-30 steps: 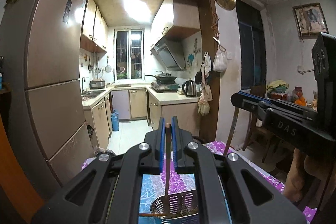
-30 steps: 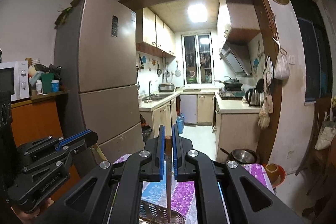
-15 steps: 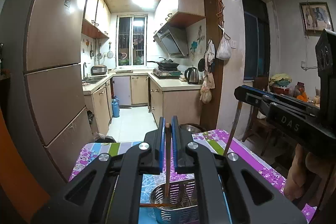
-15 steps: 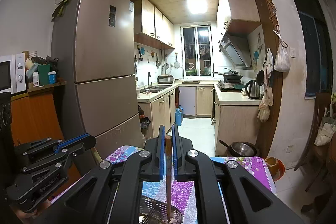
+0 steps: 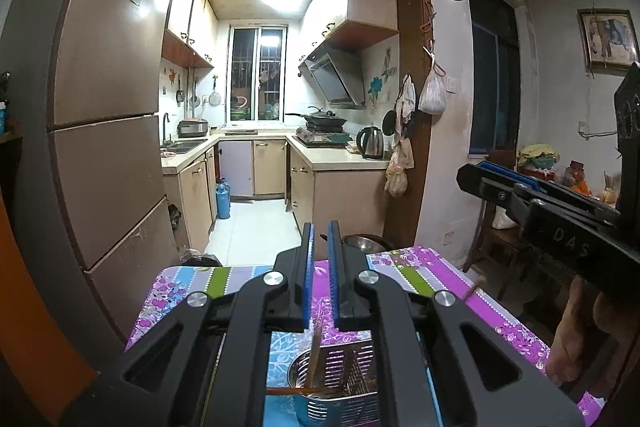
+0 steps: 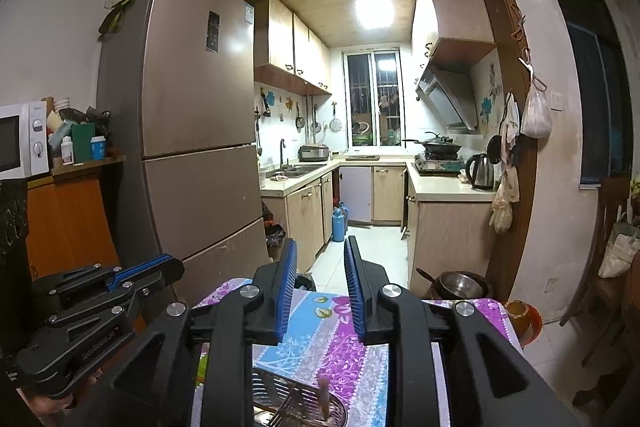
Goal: Organize utensils
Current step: 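Drop both chopsticks into the holder by opening both grippers, then bring both open grippers back over the chopsticks on the tablecloth, then close the right gripper on a chopstick while the left gripper grasps another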
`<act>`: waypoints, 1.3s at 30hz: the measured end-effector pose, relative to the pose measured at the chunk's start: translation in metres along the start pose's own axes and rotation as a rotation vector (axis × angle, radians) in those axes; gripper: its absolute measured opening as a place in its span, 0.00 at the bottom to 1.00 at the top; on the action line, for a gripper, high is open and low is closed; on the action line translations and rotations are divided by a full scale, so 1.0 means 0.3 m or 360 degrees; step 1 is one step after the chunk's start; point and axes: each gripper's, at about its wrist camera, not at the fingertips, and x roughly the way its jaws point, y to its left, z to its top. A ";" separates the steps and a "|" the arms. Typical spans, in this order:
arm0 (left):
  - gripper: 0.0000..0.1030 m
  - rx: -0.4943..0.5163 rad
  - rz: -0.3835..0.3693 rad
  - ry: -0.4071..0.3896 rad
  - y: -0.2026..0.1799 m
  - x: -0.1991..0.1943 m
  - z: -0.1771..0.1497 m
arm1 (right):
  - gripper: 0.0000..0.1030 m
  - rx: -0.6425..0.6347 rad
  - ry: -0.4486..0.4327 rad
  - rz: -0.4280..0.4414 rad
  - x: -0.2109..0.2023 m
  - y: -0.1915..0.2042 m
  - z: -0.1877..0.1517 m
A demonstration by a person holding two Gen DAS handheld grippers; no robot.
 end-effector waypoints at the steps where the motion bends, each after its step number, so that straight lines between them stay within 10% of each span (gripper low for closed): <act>1: 0.05 0.0002 0.0001 -0.0005 -0.002 -0.006 0.001 | 0.25 -0.0002 -0.0006 -0.0002 -0.008 0.001 0.003; 6: 0.12 0.0004 0.0007 -0.0059 -0.015 -0.102 0.007 | 0.26 -0.0008 -0.0067 0.0018 -0.123 0.019 0.022; 12: 0.49 0.0037 -0.0024 -0.0178 -0.014 -0.488 -0.211 | 0.31 0.0002 -0.0129 0.0191 -0.517 0.094 -0.181; 23: 0.49 0.0117 -0.0009 0.0262 -0.133 -0.825 -0.997 | 0.27 0.0069 0.0286 0.0162 -0.836 0.282 -0.944; 39: 0.29 0.0176 -0.0003 0.0335 -0.179 -0.773 -1.166 | 0.16 -0.0045 0.0528 0.0136 -0.722 0.430 -1.167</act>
